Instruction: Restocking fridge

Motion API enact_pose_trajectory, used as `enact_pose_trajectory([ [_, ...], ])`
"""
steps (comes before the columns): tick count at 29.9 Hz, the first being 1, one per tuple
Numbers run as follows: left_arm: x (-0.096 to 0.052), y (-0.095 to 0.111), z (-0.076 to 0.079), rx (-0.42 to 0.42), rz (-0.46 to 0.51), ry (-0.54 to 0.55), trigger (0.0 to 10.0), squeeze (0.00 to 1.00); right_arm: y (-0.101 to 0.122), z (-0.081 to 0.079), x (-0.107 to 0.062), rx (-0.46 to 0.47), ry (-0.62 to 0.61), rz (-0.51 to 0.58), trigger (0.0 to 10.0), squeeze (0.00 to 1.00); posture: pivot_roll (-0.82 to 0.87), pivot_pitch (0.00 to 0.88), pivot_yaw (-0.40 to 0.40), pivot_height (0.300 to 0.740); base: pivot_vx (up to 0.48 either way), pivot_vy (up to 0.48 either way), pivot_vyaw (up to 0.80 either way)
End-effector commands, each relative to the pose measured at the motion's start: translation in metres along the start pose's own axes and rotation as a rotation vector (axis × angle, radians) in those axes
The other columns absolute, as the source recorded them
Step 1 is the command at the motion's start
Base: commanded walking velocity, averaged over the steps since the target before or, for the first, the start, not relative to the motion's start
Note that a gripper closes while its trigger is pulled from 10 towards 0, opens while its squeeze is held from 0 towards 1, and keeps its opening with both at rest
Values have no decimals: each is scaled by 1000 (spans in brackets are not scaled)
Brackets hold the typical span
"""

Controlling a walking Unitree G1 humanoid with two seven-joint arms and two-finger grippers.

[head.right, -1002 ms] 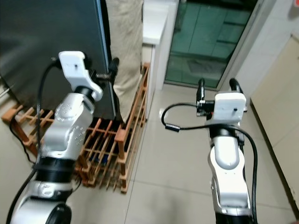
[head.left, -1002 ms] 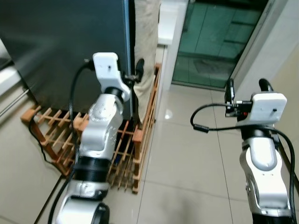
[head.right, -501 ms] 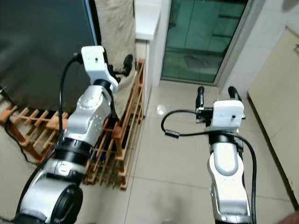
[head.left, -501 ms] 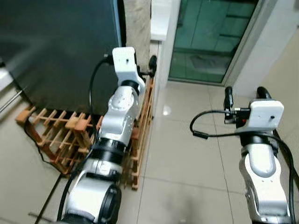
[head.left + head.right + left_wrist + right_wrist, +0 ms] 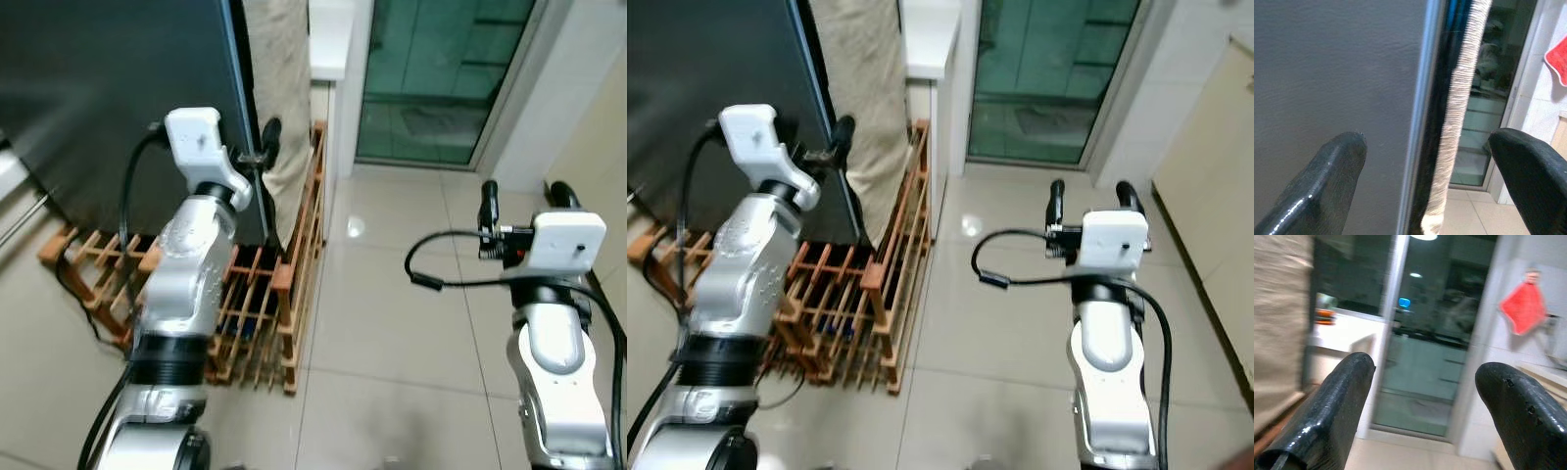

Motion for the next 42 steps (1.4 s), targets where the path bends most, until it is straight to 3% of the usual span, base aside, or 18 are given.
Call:
enact_pose_trajectory([
  [1,6,7,9,2,32,-22,10000,0,3,-4,3,5,11,22,10000,0,-111,0,24,711,0,0,0],
  [3,14,6,17,-5,30,-17,10000,0,3,-4,6,3,19,26,10000,0,-114,0,26,711,0,0,0],
  [16,29,0,43,-22,-8,-67,10000,0,5,-7,-1,-4,23,19,10000,0,-170,0,27,711,0,0,0],
  [23,30,-3,38,-35,-19,-40,10000,0,3,0,-9,-21,17,-5,10000,0,-177,0,22,711,0,0,0],
  [32,31,-10,32,-1,-45,-5,10000,0,3,-5,-14,-11,11,-15,10000,0,-171,17,40,711,0,0,0],
  [37,41,-14,32,-3,-61,9,10000,0,2,-6,-17,-5,3,-24,10000,0,-177,28,51,711,0,0,0],
  [42,54,-17,43,7,-78,-9,10000,0,2,-6,-19,-6,-4,-27,10000,0,-190,33,57,711,0,0,0],
])
Point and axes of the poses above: a point about 5 cm out from each wrist's last joint towards the gripper, its own x axis pointing out of the wrist towards the gripper, its own y axis along the axis of the wrist's last joint, z = x × y, the point moved 1 cm from there along x, pointing out of the wrist towards the gripper, and after that the axes turned 5 degrees about x, right-handed, at the moved point
